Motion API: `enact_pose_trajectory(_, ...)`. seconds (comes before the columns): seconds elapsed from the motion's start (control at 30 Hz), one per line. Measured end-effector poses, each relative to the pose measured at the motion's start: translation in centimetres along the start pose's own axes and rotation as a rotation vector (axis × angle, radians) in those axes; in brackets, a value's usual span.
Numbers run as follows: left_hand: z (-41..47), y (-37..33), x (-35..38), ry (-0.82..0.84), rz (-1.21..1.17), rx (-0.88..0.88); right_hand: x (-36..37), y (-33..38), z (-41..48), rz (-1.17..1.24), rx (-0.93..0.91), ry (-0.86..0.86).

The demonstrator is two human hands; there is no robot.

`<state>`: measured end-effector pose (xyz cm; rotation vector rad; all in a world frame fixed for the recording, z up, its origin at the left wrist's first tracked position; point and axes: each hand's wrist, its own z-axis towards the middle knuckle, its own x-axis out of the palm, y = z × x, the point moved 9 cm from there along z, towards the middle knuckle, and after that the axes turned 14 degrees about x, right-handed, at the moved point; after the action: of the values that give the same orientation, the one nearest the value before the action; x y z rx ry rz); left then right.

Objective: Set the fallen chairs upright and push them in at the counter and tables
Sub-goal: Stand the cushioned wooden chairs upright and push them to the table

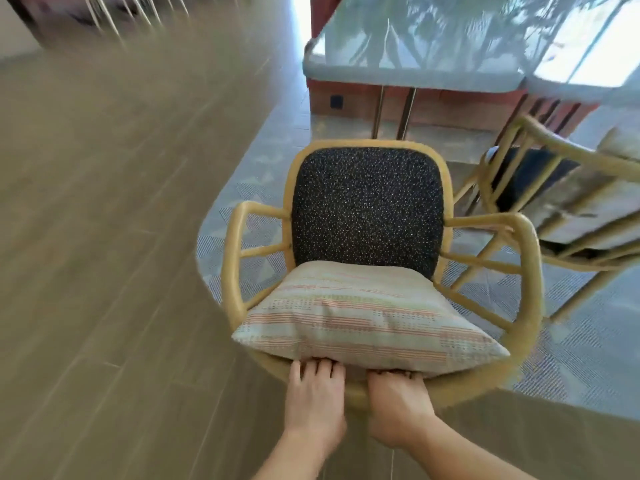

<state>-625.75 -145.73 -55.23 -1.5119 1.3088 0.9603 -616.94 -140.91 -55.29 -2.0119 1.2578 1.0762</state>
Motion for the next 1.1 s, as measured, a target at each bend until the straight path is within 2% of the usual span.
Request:
enact_pose_trajectory(0.13,2.4,-2.0,-3.8,-0.05,-0.064,0.046,-4.9,-1.1,1.0,0.044,-0.082,0.013)
enact_pose_trajectory(0.33,8.6,1.0,-9.2,-0.055,0.072,-0.024,-11.0,-2.3,3.8,0.105,-0.229,-0.215)
enact_pose_trajectory(0.4,10.3,1.4,-10.7,-0.059,0.095,-0.018,-13.0,-2.6,5.2,0.109,-0.221,-0.297)
enact_pose_trajectory(0.53,13.8,2.4,-14.1,-0.086,0.101,-0.003,-16.8,-2.9,8.5,0.107,-0.169,-0.348)
enact_pose_trajectory(0.87,23.5,5.3,-21.9,-0.139,0.109,0.124,-26.5,-3.4,16.5,0.046,-0.107,-0.403)
enact_pose_trajectory(1.1,28.8,7.3,-24.5,-0.111,0.141,0.178,-30.2,-3.7,21.5,0.018,-0.05,-0.389)
